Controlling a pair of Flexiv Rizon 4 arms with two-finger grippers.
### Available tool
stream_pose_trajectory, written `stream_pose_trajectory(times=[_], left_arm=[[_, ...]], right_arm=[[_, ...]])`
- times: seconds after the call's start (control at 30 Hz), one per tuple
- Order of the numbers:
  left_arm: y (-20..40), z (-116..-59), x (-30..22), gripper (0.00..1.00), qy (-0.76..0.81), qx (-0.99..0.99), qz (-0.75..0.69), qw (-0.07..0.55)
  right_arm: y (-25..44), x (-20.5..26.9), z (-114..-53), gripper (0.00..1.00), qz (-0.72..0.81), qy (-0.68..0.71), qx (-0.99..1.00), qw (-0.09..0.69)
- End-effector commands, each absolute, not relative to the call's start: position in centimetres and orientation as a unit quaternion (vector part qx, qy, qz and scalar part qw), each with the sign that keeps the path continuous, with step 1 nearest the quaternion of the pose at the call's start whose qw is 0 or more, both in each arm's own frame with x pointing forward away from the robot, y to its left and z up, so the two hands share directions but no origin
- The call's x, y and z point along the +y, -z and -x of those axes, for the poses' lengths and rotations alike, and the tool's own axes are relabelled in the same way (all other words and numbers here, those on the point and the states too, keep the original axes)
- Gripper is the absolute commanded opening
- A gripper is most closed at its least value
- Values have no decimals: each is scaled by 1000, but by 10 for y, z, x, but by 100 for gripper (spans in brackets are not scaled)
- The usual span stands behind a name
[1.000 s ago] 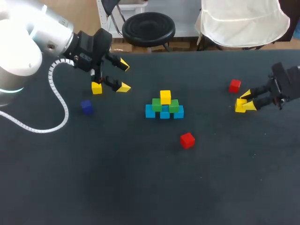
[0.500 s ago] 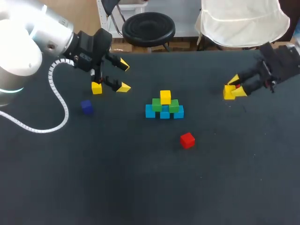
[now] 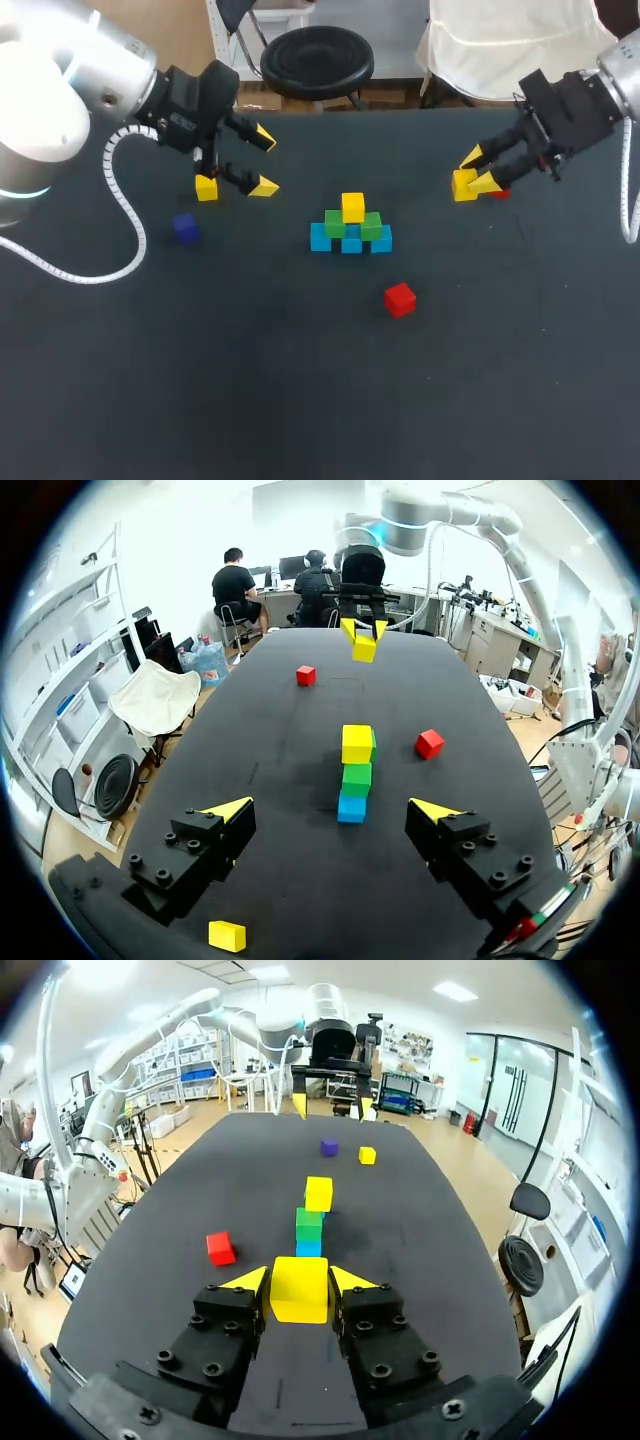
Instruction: Place the blue cubes, place green cubes on the blue cubes, place the yellow cubes on the green cubes, then place the red cubes on the yellow cubes, and place purple cube on the red cubes.
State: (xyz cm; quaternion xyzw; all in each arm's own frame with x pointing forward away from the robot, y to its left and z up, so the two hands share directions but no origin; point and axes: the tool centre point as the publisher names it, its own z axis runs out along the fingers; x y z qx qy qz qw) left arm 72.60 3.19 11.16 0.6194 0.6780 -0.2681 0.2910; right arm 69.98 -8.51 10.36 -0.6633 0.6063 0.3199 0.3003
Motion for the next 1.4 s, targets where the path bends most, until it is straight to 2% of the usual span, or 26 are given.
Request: stream_pose_trajectory(times=[0.03,0.5,0.97,1.4], left_arm=[[-111,-727,32,100,268,678,-620,290],[-111,-727,32,100,268,678,-620,290],[-111,-727,32,100,268,678,-620,290],[-111,-727,32,100,268,678,-620,290]], right_arm=[[-104,-85,-699,0,663,-319,607,301],[-104,-85,-699,0,663,-319,607,301],[-138,-15,-683,0,641,-335,593,355],[-135,14,-661,0,628,-342,605,349]])
